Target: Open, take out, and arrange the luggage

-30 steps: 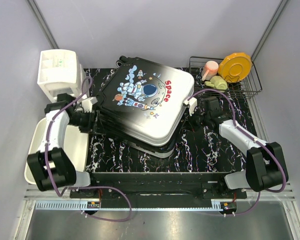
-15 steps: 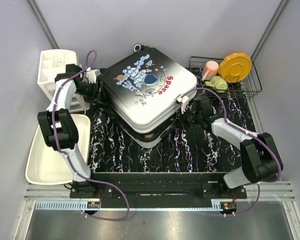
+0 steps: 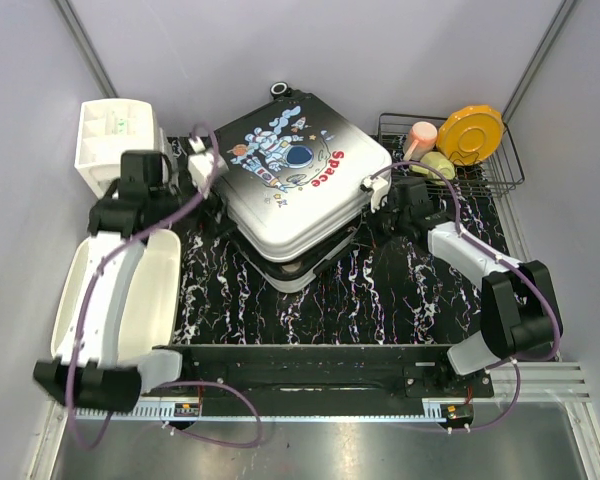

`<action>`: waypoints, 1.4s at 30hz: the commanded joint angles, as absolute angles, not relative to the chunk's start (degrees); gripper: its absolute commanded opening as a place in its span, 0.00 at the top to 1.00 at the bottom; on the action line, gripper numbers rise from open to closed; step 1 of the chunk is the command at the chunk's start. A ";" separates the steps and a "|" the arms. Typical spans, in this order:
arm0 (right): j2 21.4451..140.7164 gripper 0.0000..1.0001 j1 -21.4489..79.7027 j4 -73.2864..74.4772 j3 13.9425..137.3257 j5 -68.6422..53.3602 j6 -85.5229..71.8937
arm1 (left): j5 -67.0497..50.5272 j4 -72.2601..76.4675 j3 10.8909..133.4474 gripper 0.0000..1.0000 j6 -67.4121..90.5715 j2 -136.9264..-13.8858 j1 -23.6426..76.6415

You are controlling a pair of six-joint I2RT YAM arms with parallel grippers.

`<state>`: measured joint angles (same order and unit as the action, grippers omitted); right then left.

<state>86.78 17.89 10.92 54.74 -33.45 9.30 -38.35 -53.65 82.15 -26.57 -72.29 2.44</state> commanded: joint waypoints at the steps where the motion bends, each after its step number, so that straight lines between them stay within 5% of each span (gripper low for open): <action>1: 84.64 1.00 16.44 10.19 59.06 -30.16 9.67 | -35.78 -51.33 74.03 0.14 -33.40 -65.14 12.10; 8: 85.69 1.00 12.14 10.90 61.16 -25.67 10.03 | -21.03 -34.95 64.08 0.14 -29.38 -62.75 33.20; 17: 89.21 1.00 12.13 10.81 63.55 -26.38 5.18 | -0.55 -7.00 57.83 0.11 -19.34 -75.22 60.28; 31: 88.33 1.00 11.95 10.37 62.93 -26.28 5.54 | 21.60 4.91 69.43 0.15 -19.42 -102.56 63.11; 42: 87.80 1.00 11.95 9.84 62.32 -27.42 5.36 | 24.08 -3.67 74.43 0.24 -15.04 -114.43 60.56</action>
<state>89.86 13.32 14.90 60.53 -28.69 5.58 20.71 0.23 71.59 -19.00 -111.15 62.96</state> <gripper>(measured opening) 0.108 0.796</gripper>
